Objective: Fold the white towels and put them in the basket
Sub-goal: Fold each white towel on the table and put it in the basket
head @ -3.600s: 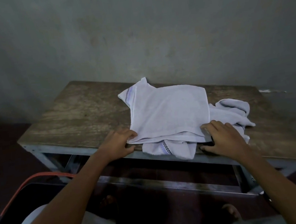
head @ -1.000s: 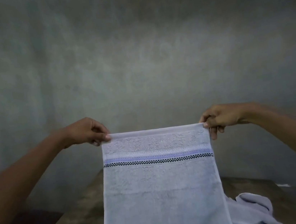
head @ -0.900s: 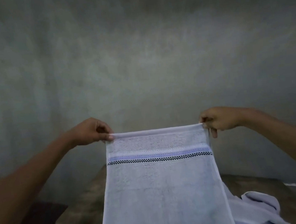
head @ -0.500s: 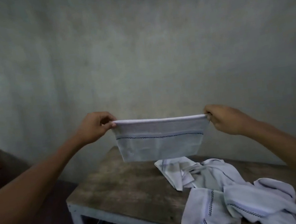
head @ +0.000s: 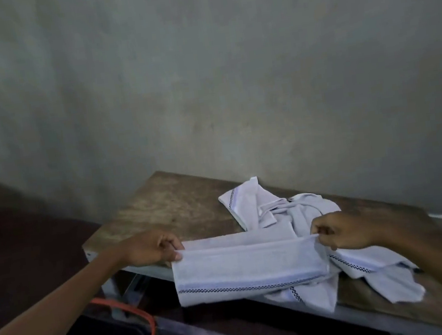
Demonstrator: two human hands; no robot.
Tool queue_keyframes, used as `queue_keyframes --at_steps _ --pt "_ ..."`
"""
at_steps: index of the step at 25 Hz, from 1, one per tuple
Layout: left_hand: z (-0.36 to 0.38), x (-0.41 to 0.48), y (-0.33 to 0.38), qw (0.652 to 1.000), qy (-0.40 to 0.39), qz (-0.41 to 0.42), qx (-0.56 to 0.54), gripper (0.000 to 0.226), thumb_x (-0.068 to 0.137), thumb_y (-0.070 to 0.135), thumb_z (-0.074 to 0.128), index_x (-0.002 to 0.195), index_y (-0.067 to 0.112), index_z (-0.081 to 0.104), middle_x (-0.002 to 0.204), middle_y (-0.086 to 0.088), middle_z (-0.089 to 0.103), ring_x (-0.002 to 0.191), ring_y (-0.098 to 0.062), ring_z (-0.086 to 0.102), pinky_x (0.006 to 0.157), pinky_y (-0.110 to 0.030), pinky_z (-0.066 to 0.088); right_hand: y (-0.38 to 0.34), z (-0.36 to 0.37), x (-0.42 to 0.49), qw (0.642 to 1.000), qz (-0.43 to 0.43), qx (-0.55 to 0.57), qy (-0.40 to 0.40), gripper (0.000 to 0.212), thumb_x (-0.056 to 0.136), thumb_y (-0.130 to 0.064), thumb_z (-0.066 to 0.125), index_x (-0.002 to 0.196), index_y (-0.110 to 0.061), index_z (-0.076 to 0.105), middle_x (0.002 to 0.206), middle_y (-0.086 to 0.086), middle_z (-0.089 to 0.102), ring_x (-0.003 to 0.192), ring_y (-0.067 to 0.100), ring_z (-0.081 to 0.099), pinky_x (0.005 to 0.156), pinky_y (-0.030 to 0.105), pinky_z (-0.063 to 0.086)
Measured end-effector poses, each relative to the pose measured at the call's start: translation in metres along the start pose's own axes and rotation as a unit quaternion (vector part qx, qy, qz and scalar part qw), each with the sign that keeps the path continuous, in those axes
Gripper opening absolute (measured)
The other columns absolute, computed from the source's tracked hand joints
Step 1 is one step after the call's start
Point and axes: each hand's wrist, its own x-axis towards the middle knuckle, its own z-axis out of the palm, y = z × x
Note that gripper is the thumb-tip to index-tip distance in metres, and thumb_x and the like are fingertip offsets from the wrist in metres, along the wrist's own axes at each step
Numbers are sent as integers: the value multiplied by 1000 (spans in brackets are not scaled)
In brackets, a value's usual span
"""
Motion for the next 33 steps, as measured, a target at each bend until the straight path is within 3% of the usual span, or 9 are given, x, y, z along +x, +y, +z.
queue_keyframes --at_steps 2,7,9,12,16,19,24,28,33 --pt "11 14 -16 1000 19 -12 9 3 84 21 68 85 24 67 77 14 64 67 8 58 68 -12 47 9 15 21 1000 -6 -18 13 24 87 -13 51 70 -30 47 71 -12 54 70 5 49 63 13 35" --pt "31 52 -42 995 76 -25 58 3 88 17 62 87 18 64 86 5 64 76 -3 59 66 -12 42 31 36 80 996 7 -51 67 14 84 -21 49 73 -25 56 81 -6 58 86 20 57 78 36 46" --pt "35 67 -53 990 117 -38 63 6 89 18 59 87 15 65 90 -2 66 83 -17 61 71 -23 45 37 42 102 988 18 -100 114 14 85 -21 50 83 -19 64 91 -4 63 92 20 58 78 36 46" --pt "39 84 -63 983 160 -34 87 12 90 18 58 95 10 67 94 -3 66 84 -16 59 67 -22 40 43 48 126 975 27 -157 152 21 88 -22 48 93 -22 68 105 0 63 102 22 56 80 35 42" --pt "44 97 -73 985 148 -14 91 17 90 14 58 104 6 64 94 0 61 84 -12 54 61 -7 36 46 58 141 972 10 -190 140 28 89 -20 47 110 -25 65 119 -2 62 113 22 54 91 37 40" --pt "42 101 -79 989 124 -10 84 30 89 16 61 118 7 59 99 -1 59 87 -14 55 65 -11 38 47 59 143 984 15 -148 96 30 89 -30 50 117 -25 61 124 -3 60 118 22 52 98 40 38" --pt "26 100 -66 985 61 9 161 20 88 22 62 103 9 66 102 -5 67 87 -15 58 68 -20 40 39 49 147 967 1 -245 70 26 93 -30 43 103 -23 66 114 -5 62 111 19 53 85 34 34" --pt "-6 77 -37 985 112 49 122 11 80 17 72 88 13 66 89 0 66 79 -4 60 70 -20 44 30 11 123 992 3 -122 21 15 86 -20 59 85 -9 69 85 2 68 78 17 58 71 29 42" --pt "-72 32 24 982 165 75 51 15 73 18 79 84 17 68 82 3 69 70 1 60 70 -18 46 1 -70 58 998 -1 27 65 26 72 -7 76 59 -24 63 51 -10 61 49 -3 54 57 20 41"
